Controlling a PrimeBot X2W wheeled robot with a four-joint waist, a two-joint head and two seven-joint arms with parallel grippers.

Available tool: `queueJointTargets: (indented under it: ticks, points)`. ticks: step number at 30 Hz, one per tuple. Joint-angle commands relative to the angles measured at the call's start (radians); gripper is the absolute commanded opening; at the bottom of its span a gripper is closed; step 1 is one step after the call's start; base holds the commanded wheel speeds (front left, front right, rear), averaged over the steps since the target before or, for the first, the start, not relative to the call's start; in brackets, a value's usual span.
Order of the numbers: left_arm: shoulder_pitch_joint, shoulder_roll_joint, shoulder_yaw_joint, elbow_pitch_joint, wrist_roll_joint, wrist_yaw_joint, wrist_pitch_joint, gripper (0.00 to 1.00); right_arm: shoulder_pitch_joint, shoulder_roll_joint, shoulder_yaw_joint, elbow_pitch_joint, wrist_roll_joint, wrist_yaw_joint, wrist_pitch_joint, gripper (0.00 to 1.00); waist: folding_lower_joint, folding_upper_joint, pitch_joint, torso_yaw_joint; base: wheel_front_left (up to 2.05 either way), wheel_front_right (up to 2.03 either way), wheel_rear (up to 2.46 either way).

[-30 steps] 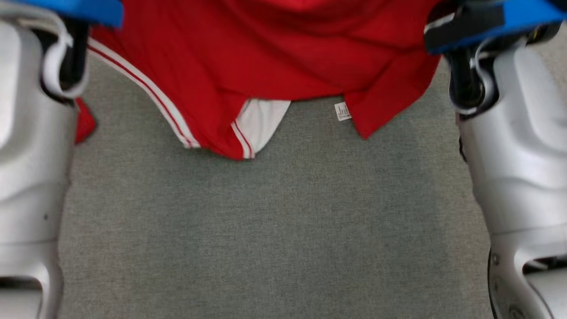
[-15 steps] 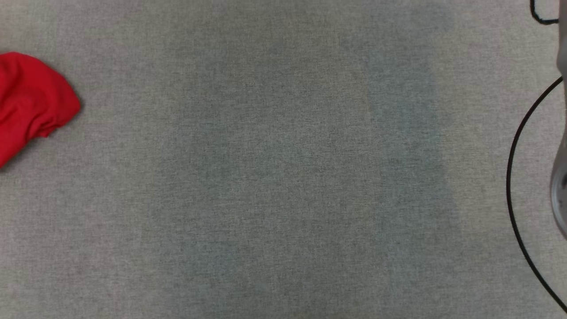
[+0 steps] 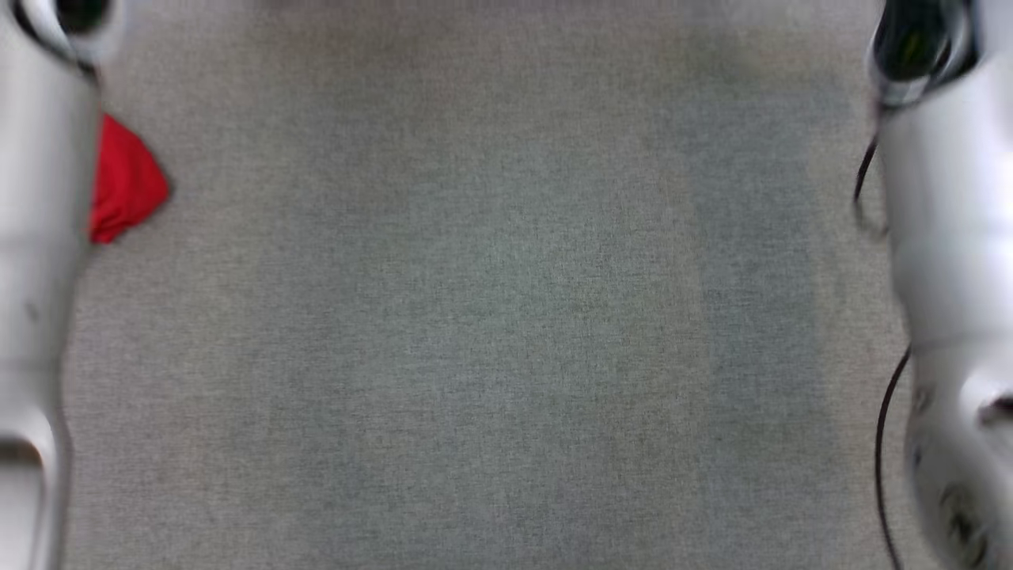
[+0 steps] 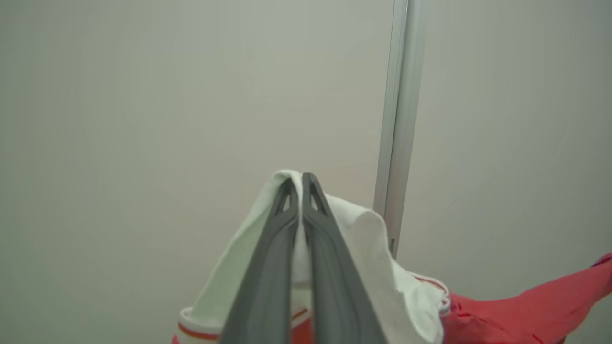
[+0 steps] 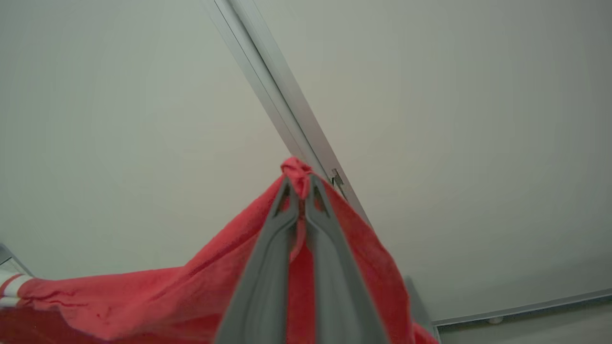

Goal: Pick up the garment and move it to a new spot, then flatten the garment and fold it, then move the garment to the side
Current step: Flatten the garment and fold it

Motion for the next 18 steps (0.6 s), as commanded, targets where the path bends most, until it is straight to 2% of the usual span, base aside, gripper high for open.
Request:
queueJointTargets:
  ticks: [1, 7, 8, 18]
  points:
    - [0.145, 0.006, 0.039, -0.059, 0.016, 0.008, -0.004, 0.00, 0.129, 0.009, 0.023, -0.059, 0.019, 0.000, -0.004, 0.00, 0.0000, 0.0000, -0.030, -0.008, 0.00, 0.00, 0.00]
    - [0.543, -0.031, 0.136, -0.242, 0.063, 0.035, -0.005, 0.00, 0.470, 0.016, 0.079, -0.201, 0.058, 0.000, -0.004, 0.00, 0.0000, 0.0000, -0.113, -0.001, 0.00, 0.00, 0.00]
    - [0.543, -0.031, 0.136, -0.242, 0.063, 0.035, -0.005, 0.00, 0.470, 0.016, 0.079, -0.201, 0.058, 0.000, -0.004, 0.00, 0.0000, 0.0000, -0.113, -0.001, 0.00, 0.00, 0.00]
    - [1.083, -0.113, 0.201, -0.419, 0.117, 0.067, -0.004, 0.00, 0.932, -0.010, 0.128, -0.336, 0.120, 0.000, -0.004, 0.00, 0.0000, 0.0000, -0.251, 0.016, 0.00, 0.00, 0.00]
